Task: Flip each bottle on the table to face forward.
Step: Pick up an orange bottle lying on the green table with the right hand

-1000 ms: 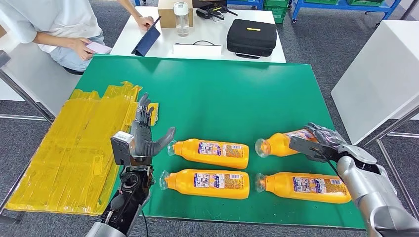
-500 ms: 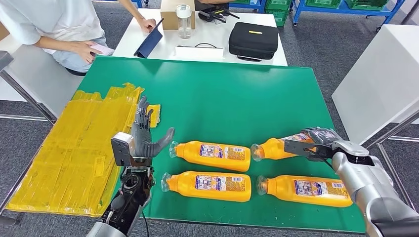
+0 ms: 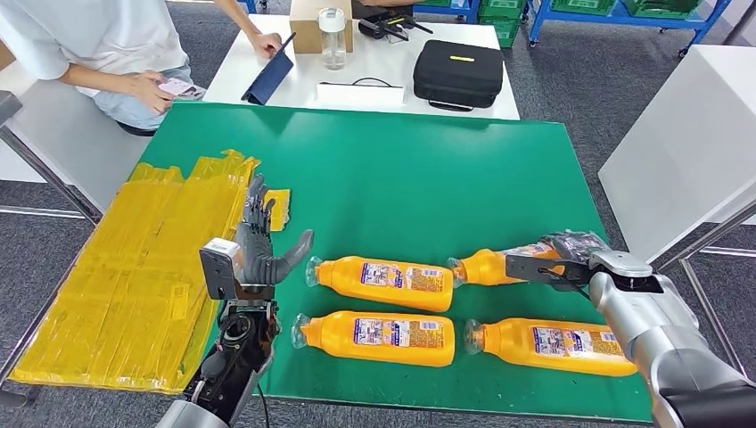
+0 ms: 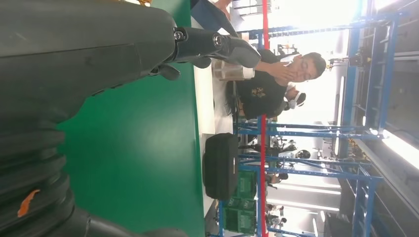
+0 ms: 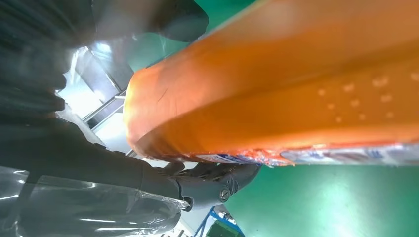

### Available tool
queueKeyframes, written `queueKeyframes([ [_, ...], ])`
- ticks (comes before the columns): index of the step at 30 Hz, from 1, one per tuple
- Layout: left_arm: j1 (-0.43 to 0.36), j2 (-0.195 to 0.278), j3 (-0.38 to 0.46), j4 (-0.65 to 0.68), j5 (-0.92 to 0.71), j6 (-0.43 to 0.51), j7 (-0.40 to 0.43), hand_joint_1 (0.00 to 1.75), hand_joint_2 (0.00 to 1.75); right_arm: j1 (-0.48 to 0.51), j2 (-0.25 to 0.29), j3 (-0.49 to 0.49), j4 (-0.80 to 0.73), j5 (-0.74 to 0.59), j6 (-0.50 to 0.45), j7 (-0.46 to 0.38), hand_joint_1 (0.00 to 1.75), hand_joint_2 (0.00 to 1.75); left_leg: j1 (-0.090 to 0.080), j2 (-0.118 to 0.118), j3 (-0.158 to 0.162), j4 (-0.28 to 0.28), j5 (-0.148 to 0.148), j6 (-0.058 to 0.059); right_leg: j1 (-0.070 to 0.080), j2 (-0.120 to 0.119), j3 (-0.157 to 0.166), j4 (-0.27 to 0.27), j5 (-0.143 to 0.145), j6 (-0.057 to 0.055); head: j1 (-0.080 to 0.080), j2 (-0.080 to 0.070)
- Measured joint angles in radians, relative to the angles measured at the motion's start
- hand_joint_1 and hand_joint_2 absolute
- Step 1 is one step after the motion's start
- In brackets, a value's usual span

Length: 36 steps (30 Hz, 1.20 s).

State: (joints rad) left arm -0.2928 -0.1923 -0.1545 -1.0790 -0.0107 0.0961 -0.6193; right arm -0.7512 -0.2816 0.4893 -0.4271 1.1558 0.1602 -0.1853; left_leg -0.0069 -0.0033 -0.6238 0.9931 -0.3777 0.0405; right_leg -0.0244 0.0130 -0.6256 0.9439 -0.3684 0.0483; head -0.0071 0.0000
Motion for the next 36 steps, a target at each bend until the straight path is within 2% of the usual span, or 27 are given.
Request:
queueKeyframes([
  [2, -0.003, 0.0, 0.0, 0.004, 0.002, 0.0, 0.0, 0.0, 1.75, -0.001, 0.007, 0.006, 0.006, 0.003, 0.001, 0.003, 1.75, 1.75, 0.0, 0.0, 0.002, 0.0, -0.002, -0.001, 0.0, 0.0, 0.001, 0.0, -0.001, 0.0, 0.0, 0.0],
  [29, -0.036, 0.0, -0.007, 0.049, 0.024, 0.011, -0.009, 0.0, 1.75, -0.018, 0.06, 0.075, 0.067, 0.025, 0.048, 0.028, 1.75, 1.75, 0.005, 0.007, 0.046, 0.0, -0.026, -0.005, 0.006, 0.007, 0.043, 0.0, -0.023, -0.006, 0.0, 0.0],
  [32, -0.04, 0.001, -0.007, 0.052, 0.027, 0.017, -0.015, 0.0, 1.75, -0.007, 0.073, 0.081, 0.071, 0.027, -0.016, 0.043, 1.75, 1.75, 0.007, 0.012, 0.051, 0.0, -0.031, -0.007, 0.007, 0.011, 0.051, 0.0, -0.025, -0.008, 0.001, 0.0],
  [36, -0.033, 0.002, -0.006, 0.043, 0.023, 0.021, -0.019, 0.0, 1.75, 0.019, 0.106, 0.071, 0.074, -0.004, -0.21, 0.11, 1.75, 1.75, 0.007, 0.024, 0.051, -0.001, -0.033, -0.007, 0.008, 0.022, 0.056, 0.0, -0.021, -0.01, 0.0, 0.0],
])
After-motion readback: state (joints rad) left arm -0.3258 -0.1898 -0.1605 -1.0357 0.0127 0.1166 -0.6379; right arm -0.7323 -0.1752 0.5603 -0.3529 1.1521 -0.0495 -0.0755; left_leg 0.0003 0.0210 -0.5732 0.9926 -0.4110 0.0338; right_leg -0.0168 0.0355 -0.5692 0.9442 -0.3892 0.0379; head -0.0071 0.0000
